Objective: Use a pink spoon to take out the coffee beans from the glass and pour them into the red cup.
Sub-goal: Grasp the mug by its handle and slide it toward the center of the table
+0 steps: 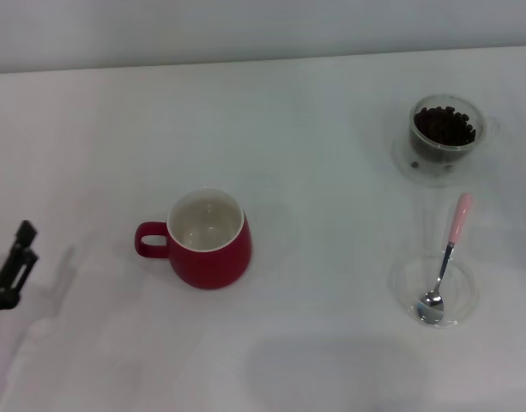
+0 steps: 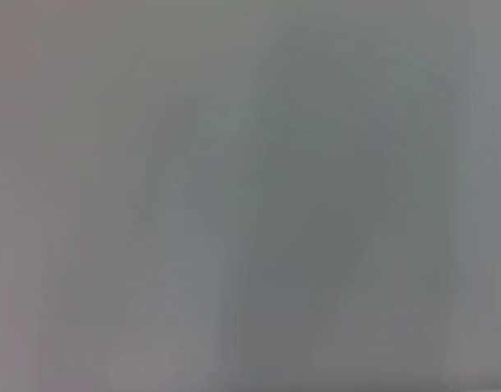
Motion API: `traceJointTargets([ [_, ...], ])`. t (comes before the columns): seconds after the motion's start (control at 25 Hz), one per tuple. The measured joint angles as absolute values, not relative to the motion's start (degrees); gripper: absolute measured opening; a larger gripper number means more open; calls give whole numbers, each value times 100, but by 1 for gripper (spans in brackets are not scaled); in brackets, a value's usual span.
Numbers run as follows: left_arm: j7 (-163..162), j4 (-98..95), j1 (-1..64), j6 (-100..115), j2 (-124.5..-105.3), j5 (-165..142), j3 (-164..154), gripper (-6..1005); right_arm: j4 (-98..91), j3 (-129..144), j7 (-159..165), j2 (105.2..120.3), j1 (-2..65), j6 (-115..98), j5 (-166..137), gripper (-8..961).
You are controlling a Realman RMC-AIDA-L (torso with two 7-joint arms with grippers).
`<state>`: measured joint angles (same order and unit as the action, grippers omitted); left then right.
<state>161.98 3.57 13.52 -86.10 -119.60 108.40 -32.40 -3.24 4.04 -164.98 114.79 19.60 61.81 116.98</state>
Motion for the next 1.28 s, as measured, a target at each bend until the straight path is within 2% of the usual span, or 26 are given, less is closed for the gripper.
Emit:
traceJointTargets([
  [0.28,16198,562,1728,-8227,-11965,10432,-3251,651,-305,392,-16473,11479,1965,6179,11698,578],
  [0.72,16198,875,1786,-8095,-11979,10008,-3252,652,-281,368,-16470,11487,1931,6178,11715,578],
  [1.28,16189,1011,2171,-7328,-11980,9711,-3236,651,-244,386,-16470,11487,1963,6180,11698,577],
])
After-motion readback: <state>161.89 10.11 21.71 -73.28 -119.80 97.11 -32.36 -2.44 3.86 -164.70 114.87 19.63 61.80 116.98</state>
